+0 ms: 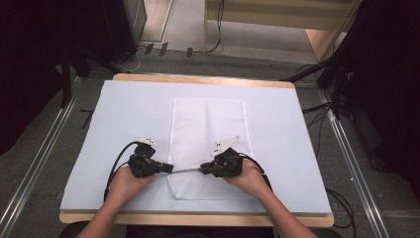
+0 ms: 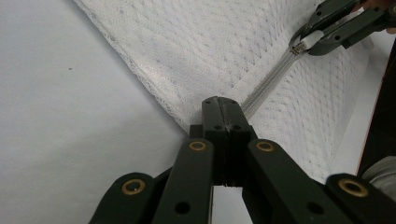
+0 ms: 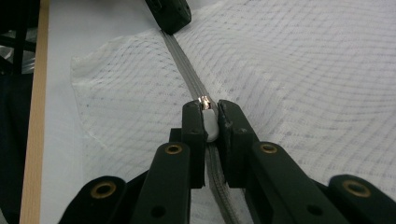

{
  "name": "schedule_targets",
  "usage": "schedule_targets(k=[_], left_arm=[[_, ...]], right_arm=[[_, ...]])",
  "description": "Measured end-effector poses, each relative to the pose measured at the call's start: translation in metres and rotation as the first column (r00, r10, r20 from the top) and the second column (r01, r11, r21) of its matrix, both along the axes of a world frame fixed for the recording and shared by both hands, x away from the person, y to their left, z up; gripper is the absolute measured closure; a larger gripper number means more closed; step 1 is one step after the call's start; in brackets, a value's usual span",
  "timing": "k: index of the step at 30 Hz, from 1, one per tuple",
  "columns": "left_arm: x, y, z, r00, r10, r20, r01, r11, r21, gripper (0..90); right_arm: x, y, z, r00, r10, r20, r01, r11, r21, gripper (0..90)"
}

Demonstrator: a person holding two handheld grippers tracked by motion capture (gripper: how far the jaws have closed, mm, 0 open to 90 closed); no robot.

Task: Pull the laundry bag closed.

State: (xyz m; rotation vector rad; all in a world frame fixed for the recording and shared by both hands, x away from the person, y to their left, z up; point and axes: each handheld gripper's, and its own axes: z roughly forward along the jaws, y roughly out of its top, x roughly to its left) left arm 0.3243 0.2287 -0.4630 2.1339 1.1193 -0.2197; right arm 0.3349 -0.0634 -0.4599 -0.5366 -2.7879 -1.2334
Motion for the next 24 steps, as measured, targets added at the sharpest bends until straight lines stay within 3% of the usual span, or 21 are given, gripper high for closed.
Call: schedule_targets(k=[11, 24], left_arm=[[0.0, 0.0, 0.0, 1.0, -0.001, 0.002, 0.001, 1.0, 0.002, 90.0], [0.0, 0.0, 0.0, 1.0, -0.001, 0.001, 0.001, 1.0, 0.001, 90.0]], right_arm=[[0.002, -0.01, 0.003, 0.9999, -0.01, -0.005, 0.01, 0.9999, 0.014, 83.9], [0.003, -0.022, 0.005, 0.9999, -0.014, -0.003, 0.014, 0.9999, -0.002, 83.9]])
